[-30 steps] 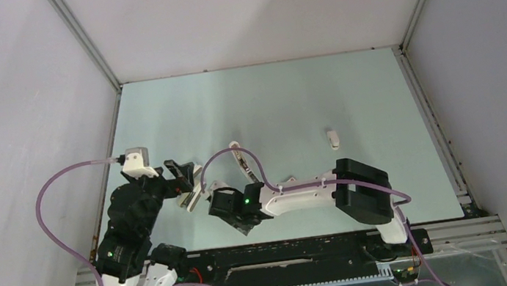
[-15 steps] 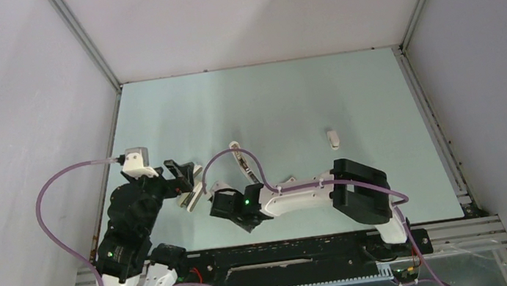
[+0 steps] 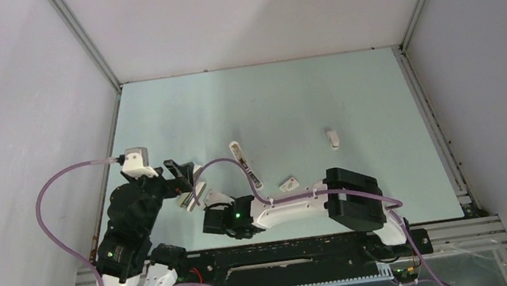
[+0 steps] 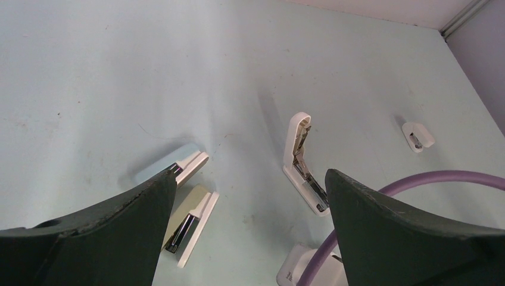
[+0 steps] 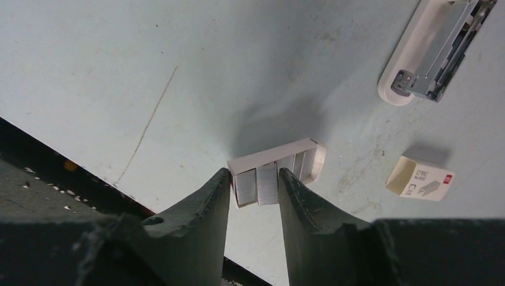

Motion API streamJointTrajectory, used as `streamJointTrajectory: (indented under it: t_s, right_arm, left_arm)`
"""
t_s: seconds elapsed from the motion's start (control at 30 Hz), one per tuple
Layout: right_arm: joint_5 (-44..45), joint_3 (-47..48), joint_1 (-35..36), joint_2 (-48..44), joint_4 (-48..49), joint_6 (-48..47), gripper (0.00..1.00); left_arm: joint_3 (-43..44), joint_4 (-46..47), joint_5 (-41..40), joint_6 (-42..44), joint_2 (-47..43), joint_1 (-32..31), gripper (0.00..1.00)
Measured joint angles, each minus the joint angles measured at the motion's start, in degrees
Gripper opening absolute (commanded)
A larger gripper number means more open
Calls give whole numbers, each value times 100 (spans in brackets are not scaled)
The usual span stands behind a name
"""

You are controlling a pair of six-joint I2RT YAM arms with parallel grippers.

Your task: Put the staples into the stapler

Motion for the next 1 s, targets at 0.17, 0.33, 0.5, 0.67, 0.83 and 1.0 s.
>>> streamJointTrajectory:
  t_s: [0.17, 0.33, 0.5, 0.67, 0.83, 1.0]
  right_arm:
    - [240, 9, 57, 44, -179, 4, 46]
    - [319, 9, 50, 46, -232, 2, 47]
    - [142, -223, -15, -85, -39, -4, 44]
    - [-297, -741, -269, -691, 170, -26, 39]
    - [-612, -820, -570, -1091, 435, -79, 35]
    - [-866, -894, -669, -1115, 601, -138, 37]
  left_arm:
    - [0, 0, 0, -22, 0, 11, 98]
    - [0, 0, 0, -35, 2, 13, 98]
    - [0, 0, 0, -37, 2, 22, 98]
    - [0, 0, 0, -37, 2, 22, 98]
    - [0, 0, 0, -37, 2, 24, 98]
    - [0, 0, 0, -37, 2, 26, 98]
